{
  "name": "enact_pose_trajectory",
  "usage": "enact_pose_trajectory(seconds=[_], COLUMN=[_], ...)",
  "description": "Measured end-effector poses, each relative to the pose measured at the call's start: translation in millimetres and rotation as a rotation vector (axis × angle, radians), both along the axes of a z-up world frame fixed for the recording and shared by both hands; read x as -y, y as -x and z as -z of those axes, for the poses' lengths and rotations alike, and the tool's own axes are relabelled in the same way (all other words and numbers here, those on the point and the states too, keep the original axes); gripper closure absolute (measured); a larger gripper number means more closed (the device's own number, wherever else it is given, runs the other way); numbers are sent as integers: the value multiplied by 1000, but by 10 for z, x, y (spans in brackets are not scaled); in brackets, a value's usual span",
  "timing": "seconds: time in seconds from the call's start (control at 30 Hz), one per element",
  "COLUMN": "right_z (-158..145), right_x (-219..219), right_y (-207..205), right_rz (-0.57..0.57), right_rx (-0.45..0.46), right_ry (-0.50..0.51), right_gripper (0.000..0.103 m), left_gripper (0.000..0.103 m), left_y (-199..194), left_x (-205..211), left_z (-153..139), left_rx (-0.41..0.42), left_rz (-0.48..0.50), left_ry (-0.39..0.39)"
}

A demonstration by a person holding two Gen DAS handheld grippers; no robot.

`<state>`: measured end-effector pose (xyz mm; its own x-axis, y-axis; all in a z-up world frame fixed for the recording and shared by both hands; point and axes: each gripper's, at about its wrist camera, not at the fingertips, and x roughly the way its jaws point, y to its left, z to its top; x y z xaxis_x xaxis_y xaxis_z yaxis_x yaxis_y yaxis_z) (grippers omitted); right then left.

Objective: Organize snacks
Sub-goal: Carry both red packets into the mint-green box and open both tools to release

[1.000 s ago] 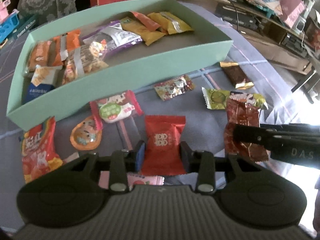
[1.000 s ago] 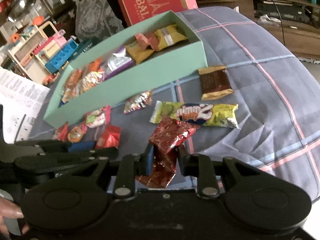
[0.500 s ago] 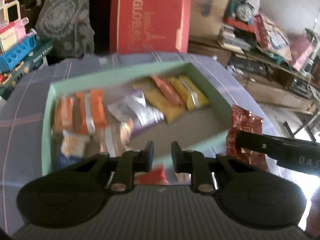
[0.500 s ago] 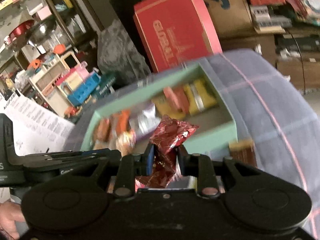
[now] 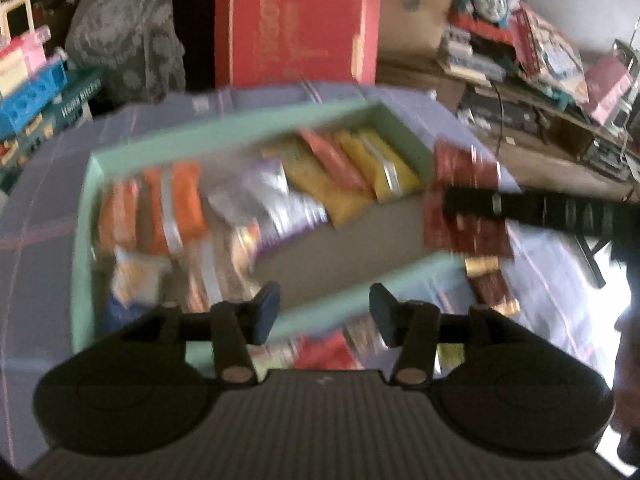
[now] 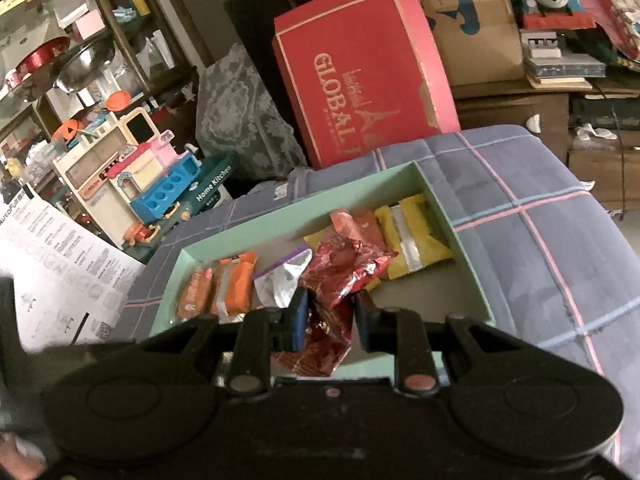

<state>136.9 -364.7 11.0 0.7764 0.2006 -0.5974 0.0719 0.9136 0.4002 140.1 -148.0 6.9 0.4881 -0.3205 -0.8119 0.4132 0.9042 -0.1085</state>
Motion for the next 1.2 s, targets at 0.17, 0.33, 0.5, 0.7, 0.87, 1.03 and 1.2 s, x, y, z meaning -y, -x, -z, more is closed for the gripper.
enact_pose_trajectory(seconds=[0.17,0.33,0.5,0.7,0.87,1.03,1.2], right_z=[49,18,37,59,46,18,12], right_x=[25,45,110,142,115,85,15], right_y=[96,190,268,307,311,172,-52], right_rz=[1,-2,11,19,15,1,-19], right_rx=[-14,4,3,-4,3,-1,-26], right_ry=[-13,-10,-15,-20,-24,-29,-30], right_gripper=[79,79,79,79,79,79,79], left_gripper=[54,48,52,70,70,70,70], left_y=[234,197,185,245,312,141,-192], left_x=[49,82,188,171,96,26,45], left_z=[367,577,676,619,290,-59,-143], left_rx=[-88,-137,-139,-111,-56,35,55], left_rz=[-31,-92,-101,-57,-38,-72,-90], left_ry=[-48,-65,-74,-59,-2,41,43])
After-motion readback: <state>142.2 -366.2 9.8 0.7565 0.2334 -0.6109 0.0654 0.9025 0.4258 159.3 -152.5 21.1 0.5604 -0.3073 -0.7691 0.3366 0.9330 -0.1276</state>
